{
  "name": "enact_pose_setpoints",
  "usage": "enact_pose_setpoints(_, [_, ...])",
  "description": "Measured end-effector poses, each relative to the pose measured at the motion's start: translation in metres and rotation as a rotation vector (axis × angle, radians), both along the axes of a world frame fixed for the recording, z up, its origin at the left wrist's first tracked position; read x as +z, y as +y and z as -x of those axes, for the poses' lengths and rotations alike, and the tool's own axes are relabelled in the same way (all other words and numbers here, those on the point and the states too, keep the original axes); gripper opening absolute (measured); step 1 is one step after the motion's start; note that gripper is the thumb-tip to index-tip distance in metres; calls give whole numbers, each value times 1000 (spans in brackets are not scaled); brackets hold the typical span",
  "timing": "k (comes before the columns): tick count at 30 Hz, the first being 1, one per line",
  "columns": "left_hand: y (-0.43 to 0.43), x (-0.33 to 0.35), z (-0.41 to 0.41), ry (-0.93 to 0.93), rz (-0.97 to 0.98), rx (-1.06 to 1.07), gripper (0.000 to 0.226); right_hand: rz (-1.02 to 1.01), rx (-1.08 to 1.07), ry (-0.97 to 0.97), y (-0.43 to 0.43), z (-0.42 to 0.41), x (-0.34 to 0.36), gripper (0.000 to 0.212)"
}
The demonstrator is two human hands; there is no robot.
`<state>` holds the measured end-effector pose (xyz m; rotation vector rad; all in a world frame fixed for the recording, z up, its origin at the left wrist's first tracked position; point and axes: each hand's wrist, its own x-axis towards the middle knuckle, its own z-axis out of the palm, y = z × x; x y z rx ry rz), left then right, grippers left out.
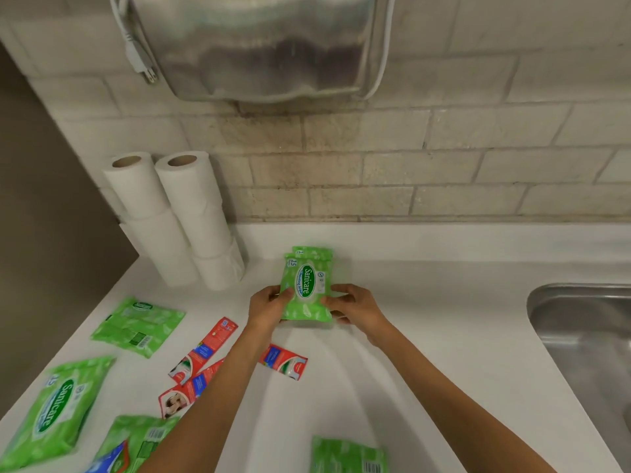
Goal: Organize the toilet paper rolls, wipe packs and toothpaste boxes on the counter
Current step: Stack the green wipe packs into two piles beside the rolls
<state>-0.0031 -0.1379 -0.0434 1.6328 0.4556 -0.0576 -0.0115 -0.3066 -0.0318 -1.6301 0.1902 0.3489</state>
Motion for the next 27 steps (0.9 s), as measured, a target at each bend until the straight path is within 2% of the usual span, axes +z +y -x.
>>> enact_pose_setpoints(6, [1,6,-38,-22,-20,41,25,187,-34,-128,3,-36,4,49])
enact_pose_setpoints(11, [-4,1,-59,-16,-103,48,24,272,-34,-153,6,-48,-1,44])
enact_pose_setpoints(16, [-11,-7,-65,-26,-218,42,11,348,-46,-164,10,-53,-10,39])
enact_pose_setpoints(19, [-13,-9,-63,-57,-349,45,24,402,-53,-177,11,-53,-14,36])
enact_pose_setpoints(23, [-10,-14,-60,-89,-456,-7,28,406,-74,-174,14,-52,-19,36])
enact_pose_setpoints(27, [-9,-18,-55,-154,-516,-64,20,393,-91,-165,15,-52,-22,37])
